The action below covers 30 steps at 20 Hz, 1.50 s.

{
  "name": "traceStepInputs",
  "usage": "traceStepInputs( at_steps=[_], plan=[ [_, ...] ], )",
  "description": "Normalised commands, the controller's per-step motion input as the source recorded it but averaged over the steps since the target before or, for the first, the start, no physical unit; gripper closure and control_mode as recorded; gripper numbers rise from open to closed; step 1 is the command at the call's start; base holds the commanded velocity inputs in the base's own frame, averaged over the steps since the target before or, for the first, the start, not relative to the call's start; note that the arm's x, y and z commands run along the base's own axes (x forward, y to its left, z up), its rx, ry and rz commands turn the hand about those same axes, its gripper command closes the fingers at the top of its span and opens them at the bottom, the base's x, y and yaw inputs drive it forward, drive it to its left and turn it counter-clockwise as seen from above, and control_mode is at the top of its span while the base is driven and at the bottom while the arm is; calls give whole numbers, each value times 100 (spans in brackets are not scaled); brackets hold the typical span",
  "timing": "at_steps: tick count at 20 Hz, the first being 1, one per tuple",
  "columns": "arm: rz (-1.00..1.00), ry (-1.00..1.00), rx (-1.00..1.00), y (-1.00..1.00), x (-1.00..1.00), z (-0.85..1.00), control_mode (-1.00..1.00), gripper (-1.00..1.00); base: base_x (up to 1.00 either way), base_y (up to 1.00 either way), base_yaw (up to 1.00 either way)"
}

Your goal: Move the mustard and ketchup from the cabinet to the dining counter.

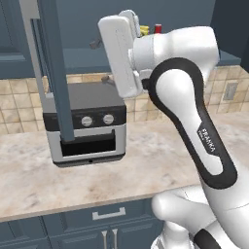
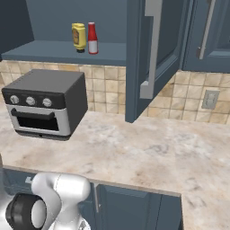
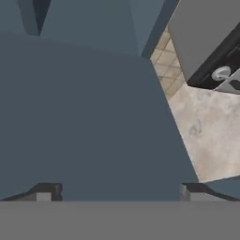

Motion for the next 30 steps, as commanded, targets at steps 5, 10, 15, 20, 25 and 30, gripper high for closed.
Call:
traceStepInputs(
  at_steps=[5, 10, 15, 20, 25, 30],
  plan=[
    [0, -31, -1, -87, -21, 0, -100, -100, 0, 0, 0],
    [0, -31, -10, -80, -17, 4, -100, -100, 0, 0, 0],
    [0, -21, -17, -72, -11, 8, -100, -100, 0, 0, 0],
    [0, -3, -15, -66, -1, 7, -100, -100, 0, 0, 0],
    [-3, 0, -17, -57, 0, 2, -100, -100, 0, 0, 0],
    [-4, -4, -40, -42, 0, -1, -100, -100, 0, 0, 0]
  ],
)
